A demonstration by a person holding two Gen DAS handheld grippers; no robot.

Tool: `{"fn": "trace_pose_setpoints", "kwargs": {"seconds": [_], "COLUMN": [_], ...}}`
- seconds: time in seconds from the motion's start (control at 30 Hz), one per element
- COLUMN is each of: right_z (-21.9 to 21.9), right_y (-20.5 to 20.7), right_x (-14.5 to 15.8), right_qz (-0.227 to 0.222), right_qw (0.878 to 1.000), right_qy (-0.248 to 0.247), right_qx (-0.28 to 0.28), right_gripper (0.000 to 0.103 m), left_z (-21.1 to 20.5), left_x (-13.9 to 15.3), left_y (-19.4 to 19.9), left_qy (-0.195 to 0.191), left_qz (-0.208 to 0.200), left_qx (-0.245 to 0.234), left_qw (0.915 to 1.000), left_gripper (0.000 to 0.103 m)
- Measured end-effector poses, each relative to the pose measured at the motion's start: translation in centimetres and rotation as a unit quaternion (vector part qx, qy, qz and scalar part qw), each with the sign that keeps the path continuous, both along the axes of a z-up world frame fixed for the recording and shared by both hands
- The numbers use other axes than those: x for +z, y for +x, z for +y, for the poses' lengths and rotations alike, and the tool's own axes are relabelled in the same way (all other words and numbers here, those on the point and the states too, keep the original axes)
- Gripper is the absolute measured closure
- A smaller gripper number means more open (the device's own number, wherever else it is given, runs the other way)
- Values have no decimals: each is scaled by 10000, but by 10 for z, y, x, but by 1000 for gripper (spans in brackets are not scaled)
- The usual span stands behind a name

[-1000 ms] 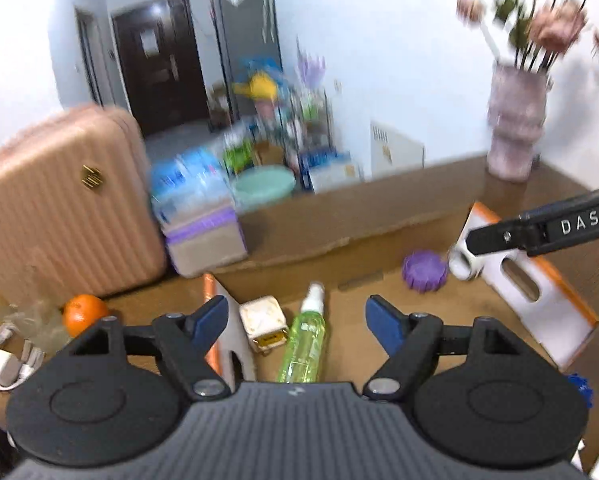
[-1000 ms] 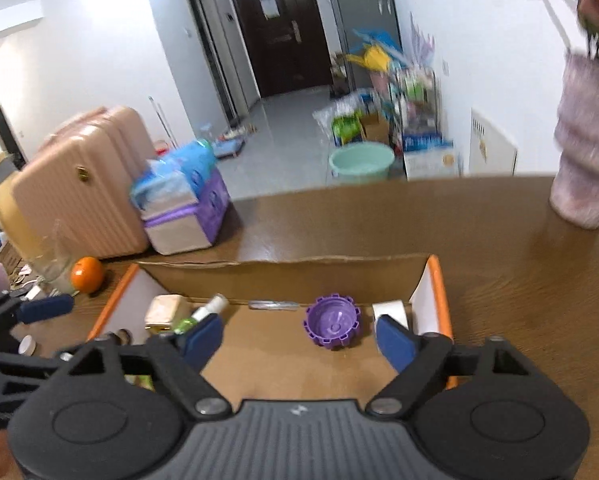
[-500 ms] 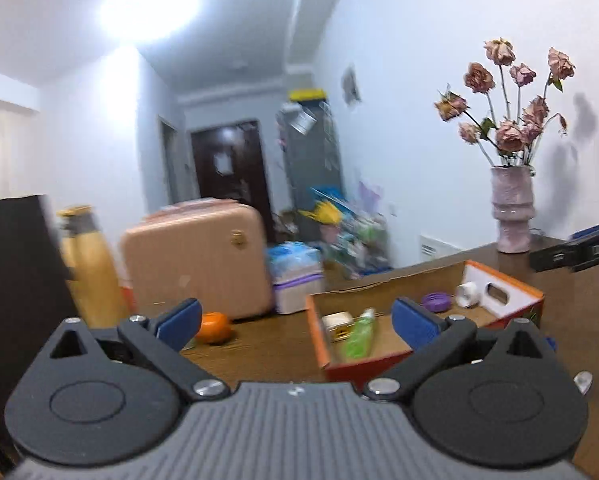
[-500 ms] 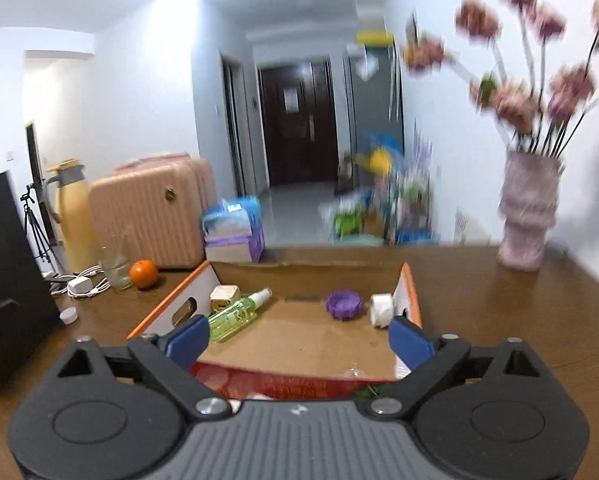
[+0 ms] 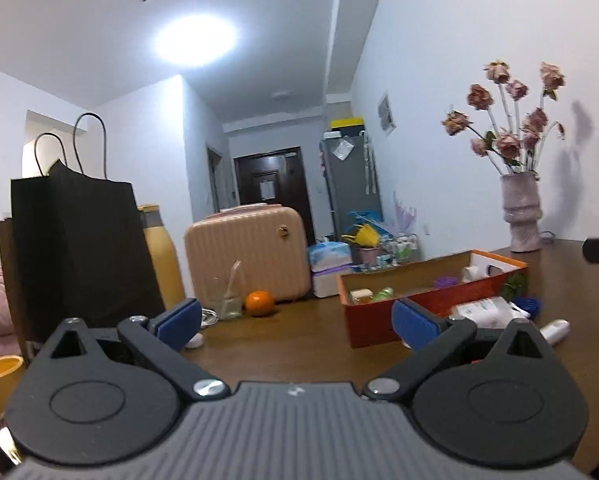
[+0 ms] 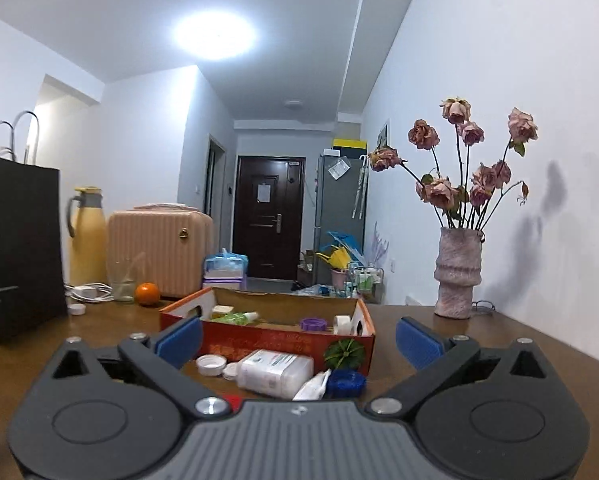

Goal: Organize rigid objects
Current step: 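Withdraw both grippers from the box toward the remaining items, then grasp the white cap with the left gripper while the right gripper grasps the blue cap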

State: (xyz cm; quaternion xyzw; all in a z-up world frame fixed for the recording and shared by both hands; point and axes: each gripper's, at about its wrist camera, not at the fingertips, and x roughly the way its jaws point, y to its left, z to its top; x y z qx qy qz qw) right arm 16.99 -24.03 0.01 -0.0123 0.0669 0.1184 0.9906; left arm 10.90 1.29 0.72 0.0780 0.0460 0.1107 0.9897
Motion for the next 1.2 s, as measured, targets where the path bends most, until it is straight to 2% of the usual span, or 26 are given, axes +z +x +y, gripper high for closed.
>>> {"fn": "trace_pose_setpoints", "kwargs": {"seconds": [0.17,0.27,0.33,0.4,0.47,0.57,0.63,0.7,0.77,0.83,0.87,0.93,1.0,1.1,1.2], "right_z": [0,-4,-10,-16,-19,-20,-21,-21,-20,-18,-17,-17,-18,-18,-17], "right_y": [-14,-12,-7,6,21,47,69,100,128,152,163,183,202,227,244], "right_x": [-18,-22,-26,-32,-37,-41,-40,-40,-41,-42,-42,-44,-48,-57,-70], "right_qz": [365,365,440,691,926,1069,1185,1423,1552,1621,1647,1703,1786,1999,2270], "right_qw": [9985,9981,9977,9966,9950,9940,9928,9895,9864,9832,9816,9772,9727,9666,9599], "right_qy": [-15,-173,-39,167,263,130,3,-229,-547,-833,-970,-1271,-1480,-1593,-1610], "right_qx": [-419,-473,-523,-405,-257,-193,-198,-116,-48,-16,0,-12,57,178,345], "right_gripper": [0,0,0,2,12,15,15,15,16,18,19,19,19,26,32], "left_z": [-4,-11,-14,-17,-20,-14,-8,-8,-10,-12,-12,-11,-8,-8,-7], "left_x": [-17,-22,-24,-27,-30,-27,-26,-26,-32,-43,-48,-57,-62,-71,-75], "left_y": [6,12,20,36,60,96,134,173,212,246,259,277,290,301,307], "left_qy": [-389,-397,-363,-321,-255,-400,-616,-559,-417,-317,-266,-254,-389,-546,-659], "left_qz": [470,621,660,791,1050,1272,1549,1868,2077,2490,2627,2736,2872,3006,2978], "left_qx": [-326,-520,-565,-550,-410,-450,-882,-820,-1132,-1681,-1760,-1588,-1702,-1948,-2058], "left_qw": [9976,9959,9956,9948,9933,9900,9821,9774,9707,9533,9483,9483,9418,9321,9298], "left_gripper": [0,0,0,0,0,0,0,0,3,5,8,20,28,33,34]}}
